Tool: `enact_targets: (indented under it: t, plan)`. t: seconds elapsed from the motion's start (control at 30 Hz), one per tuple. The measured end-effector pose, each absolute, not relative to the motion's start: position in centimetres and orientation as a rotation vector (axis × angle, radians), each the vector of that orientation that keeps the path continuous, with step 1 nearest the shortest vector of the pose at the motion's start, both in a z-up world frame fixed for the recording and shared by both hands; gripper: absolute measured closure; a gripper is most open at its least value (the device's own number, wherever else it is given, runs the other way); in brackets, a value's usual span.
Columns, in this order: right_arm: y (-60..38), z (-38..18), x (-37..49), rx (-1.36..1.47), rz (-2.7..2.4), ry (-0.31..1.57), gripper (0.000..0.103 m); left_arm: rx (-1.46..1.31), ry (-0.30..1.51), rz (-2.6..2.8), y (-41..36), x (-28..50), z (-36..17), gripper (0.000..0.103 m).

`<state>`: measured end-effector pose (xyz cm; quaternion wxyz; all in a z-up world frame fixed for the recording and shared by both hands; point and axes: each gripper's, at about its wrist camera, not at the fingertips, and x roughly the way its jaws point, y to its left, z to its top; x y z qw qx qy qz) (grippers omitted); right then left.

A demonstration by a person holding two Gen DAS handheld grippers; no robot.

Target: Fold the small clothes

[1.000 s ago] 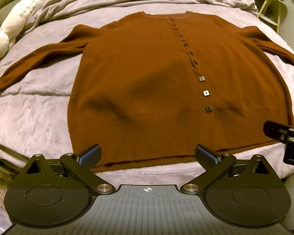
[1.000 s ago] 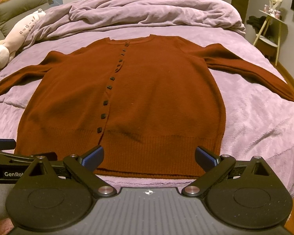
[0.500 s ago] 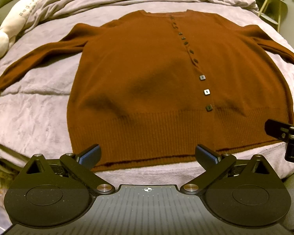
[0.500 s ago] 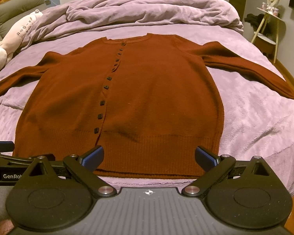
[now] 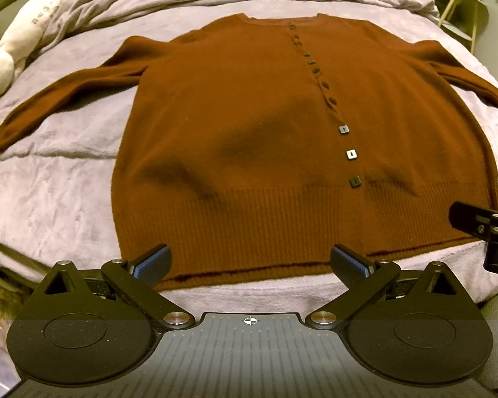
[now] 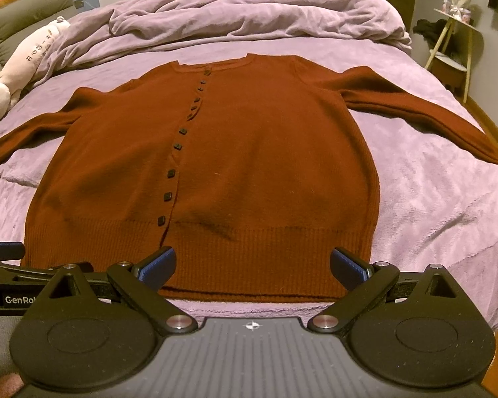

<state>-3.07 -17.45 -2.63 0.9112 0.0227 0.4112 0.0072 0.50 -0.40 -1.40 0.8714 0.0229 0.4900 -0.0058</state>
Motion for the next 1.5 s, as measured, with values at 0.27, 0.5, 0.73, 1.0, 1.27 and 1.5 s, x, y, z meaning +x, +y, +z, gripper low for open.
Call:
enact_targets:
  t: [0.27, 0.5, 0.73, 1.0, 1.27, 1.5]
  plan:
    - [-17.6, -2.9, -2.8, 0.052, 0.025, 0.853, 0.004, 0.046, 1.034, -0.011, -0.4, 0.7, -1.6, 0.0]
    - [-17.7, -3.0, -2.6, 0.056, 0.03, 0.859, 0.004, 0.047, 1.044, -0.012, -0.4, 0.8, -1.8, 0.0]
    - [-17.9, -3.3, -2.6, 0.067, 0.052, 0.852, 0.004, 0.05, 1.049, -0.011, -0.5, 1.1, -1.9, 0.0]
    - [-18.8, -4.3, -2.6, 0.171, 0.168, 0.852, 0.004, 0.064, 1.052, -0.005, -0.7, 1.6, -2.1, 0.0]
    - [-25.5, -4.8, 0.3, 0.395, 0.082, 0.807, 0.004, 0.102, 0.962, 0.019, -0.4, 5.8, -0.7, 0.0]
    - [-39.7, -4.2, 3.8, 0.592, -0.269, 0.524, 0.004, 0.109, 0.869, 0.07, -0.7, 13.5, -0.1, 0.0]
